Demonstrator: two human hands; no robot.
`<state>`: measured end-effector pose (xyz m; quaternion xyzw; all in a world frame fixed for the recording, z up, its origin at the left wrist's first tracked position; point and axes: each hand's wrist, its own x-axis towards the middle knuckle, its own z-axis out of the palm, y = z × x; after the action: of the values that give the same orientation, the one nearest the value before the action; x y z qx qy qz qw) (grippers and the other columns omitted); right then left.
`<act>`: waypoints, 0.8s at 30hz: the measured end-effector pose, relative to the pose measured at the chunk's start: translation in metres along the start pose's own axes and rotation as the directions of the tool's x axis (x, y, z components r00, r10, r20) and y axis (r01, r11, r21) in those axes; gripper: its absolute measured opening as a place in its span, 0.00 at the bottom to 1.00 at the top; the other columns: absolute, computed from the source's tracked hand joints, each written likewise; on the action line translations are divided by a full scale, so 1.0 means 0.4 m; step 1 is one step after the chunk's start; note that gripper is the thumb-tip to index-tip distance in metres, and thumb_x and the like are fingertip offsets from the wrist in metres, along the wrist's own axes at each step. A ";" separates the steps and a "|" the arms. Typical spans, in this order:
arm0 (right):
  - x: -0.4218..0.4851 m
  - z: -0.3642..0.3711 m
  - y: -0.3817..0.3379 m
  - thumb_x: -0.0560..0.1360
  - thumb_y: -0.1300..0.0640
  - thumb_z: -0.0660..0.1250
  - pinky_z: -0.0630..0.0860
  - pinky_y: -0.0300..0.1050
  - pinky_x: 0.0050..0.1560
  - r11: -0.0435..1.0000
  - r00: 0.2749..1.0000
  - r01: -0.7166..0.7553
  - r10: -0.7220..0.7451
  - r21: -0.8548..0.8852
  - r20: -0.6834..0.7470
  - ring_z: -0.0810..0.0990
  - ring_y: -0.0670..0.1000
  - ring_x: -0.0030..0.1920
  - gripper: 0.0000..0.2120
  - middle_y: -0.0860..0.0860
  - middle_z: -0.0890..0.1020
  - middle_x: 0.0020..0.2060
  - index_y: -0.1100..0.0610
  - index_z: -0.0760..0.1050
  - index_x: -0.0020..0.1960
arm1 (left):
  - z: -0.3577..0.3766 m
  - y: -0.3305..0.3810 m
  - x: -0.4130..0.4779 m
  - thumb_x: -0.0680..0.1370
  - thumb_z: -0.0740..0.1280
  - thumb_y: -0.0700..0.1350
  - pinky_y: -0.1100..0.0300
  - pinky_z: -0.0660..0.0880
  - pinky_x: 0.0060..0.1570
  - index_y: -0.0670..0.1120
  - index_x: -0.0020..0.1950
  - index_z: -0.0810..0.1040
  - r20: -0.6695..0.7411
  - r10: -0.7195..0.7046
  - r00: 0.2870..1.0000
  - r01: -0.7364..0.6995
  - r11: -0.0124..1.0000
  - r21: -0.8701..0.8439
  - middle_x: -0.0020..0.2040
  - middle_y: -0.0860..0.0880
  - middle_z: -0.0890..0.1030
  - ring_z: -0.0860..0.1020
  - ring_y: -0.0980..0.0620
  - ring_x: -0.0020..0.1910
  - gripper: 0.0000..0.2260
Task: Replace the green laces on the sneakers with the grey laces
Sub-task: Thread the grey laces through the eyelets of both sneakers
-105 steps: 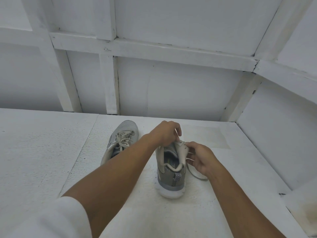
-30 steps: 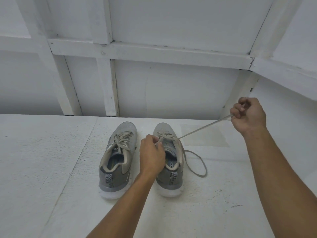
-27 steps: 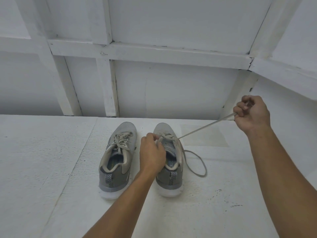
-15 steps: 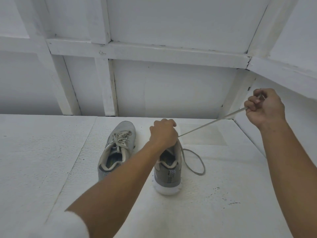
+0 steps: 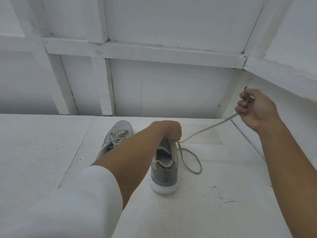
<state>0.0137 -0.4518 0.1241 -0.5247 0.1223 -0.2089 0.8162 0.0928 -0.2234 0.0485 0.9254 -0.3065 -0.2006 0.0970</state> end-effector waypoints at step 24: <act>-0.090 0.175 0.222 0.79 0.64 0.62 0.72 0.42 0.36 0.697 0.839 -0.003 0.392 -0.717 0.377 0.78 0.51 0.34 0.13 0.53 0.81 0.40 0.52 0.76 0.59 | -0.186 0.020 -0.200 0.78 0.64 0.38 0.56 0.73 0.44 0.44 0.57 0.73 -0.316 0.258 0.913 -0.396 0.746 -0.535 0.42 0.46 0.84 0.79 0.44 0.42 0.09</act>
<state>0.0300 -0.3462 0.0721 -0.8087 0.0318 0.0893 0.5805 0.0621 -0.1772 0.1430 0.7969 -0.3746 -0.1605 0.4460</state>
